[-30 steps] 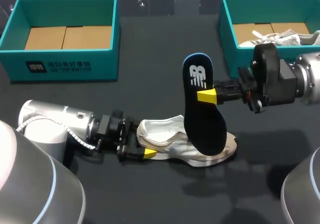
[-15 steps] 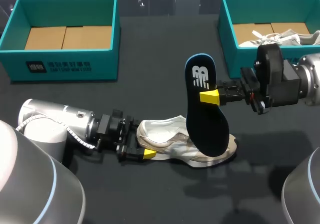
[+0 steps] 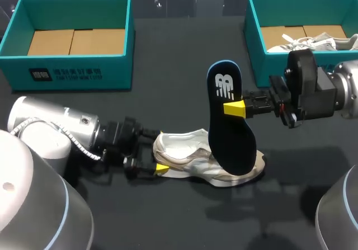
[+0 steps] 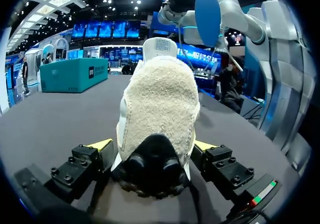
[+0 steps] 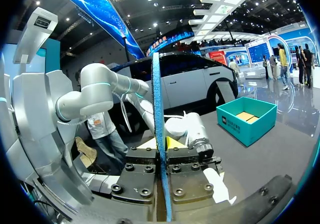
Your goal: Take the shoe out of the shoebox, open the shoe tongue, remove and reinsert the insole, then place the shoe into the shoebox
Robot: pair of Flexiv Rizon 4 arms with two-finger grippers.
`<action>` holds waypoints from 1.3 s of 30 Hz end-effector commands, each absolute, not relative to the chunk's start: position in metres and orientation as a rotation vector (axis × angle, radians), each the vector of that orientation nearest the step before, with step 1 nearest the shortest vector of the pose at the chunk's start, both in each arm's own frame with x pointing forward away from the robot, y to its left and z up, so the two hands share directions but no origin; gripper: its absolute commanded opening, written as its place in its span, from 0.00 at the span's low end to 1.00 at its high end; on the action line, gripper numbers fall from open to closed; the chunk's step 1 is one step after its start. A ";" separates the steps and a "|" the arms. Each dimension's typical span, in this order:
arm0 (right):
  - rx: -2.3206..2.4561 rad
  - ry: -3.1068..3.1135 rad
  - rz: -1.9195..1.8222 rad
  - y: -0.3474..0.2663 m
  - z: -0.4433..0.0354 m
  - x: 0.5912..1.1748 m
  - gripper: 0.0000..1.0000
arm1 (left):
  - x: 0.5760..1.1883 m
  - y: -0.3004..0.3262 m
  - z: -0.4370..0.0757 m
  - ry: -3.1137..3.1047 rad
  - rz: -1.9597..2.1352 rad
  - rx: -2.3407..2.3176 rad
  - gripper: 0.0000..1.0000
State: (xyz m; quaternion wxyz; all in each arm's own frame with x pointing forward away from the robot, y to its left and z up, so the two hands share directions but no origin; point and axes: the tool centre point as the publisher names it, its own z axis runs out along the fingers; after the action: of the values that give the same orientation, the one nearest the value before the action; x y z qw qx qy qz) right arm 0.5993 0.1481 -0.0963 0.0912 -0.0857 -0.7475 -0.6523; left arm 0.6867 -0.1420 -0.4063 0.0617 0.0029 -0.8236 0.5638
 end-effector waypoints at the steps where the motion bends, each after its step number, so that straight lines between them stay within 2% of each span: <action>1: -0.258 -2.223 -1.938 0.149 -0.096 0.598 0.00 | 0.679 -0.136 -0.395 -2.527 1.674 0.020 1.00; 17: -0.258 -2.223 -1.938 0.149 -0.096 0.598 0.00 | 0.680 -0.132 -0.390 -2.582 1.606 -0.003 1.00; 25: -0.258 -2.223 -1.938 0.149 -0.096 0.598 0.00 | 0.683 -0.129 -0.384 -2.949 1.048 0.059 1.00; 39: -0.258 -2.223 -1.938 0.149 -0.096 0.598 0.00 | 0.683 -0.129 -0.384 -2.949 1.048 0.059 1.00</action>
State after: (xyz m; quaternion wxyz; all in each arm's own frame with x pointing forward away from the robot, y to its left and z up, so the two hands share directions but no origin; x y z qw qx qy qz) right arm 0.5988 0.1472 -0.0959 0.0914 -0.0862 -0.7474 -0.6523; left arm 0.6819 -0.1281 -0.3845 0.0042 0.0193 -0.9370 0.3488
